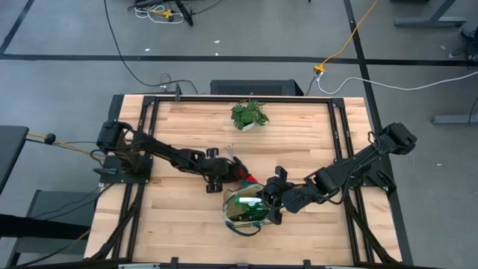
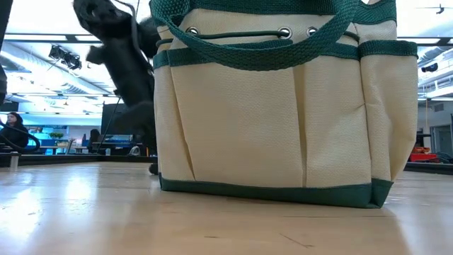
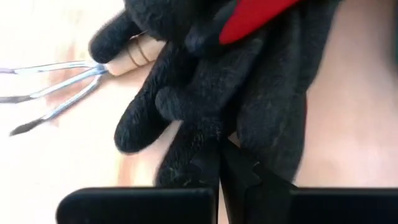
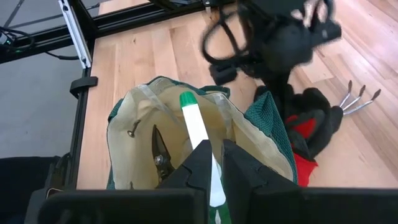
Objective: Pick & Place Garden tools in Gardening bag
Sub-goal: Put the red gloves into the gray gardening bag
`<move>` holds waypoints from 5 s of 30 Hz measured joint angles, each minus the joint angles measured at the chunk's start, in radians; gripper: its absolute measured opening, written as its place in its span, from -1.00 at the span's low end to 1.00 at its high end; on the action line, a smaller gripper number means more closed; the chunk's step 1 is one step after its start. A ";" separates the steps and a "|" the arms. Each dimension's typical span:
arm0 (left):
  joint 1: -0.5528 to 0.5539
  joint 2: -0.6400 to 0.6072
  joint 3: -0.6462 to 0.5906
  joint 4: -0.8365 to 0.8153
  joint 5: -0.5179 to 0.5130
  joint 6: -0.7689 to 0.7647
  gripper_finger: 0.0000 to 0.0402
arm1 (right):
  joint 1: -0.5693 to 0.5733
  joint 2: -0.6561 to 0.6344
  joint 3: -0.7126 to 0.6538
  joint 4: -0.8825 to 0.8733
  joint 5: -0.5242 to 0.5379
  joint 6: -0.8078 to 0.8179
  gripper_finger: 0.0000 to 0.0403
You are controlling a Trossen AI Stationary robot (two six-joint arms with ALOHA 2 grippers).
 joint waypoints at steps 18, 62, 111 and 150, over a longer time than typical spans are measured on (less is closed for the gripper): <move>-0.120 -0.319 0.002 -0.152 -0.289 -0.032 -0.99 | 0.000 0.000 0.000 0.005 0.000 0.000 -0.81; -0.369 -0.659 0.082 0.124 -0.458 0.134 -1.00 | -0.074 0.000 0.000 0.044 0.053 -0.082 -0.81; -0.546 -0.416 0.089 0.608 -0.397 0.113 -1.00 | -0.124 -0.002 0.000 0.007 0.078 -0.159 -0.81; -0.452 -0.225 0.089 0.775 -0.332 0.058 -1.00 | -0.132 -0.004 0.000 0.009 0.051 -0.191 -0.81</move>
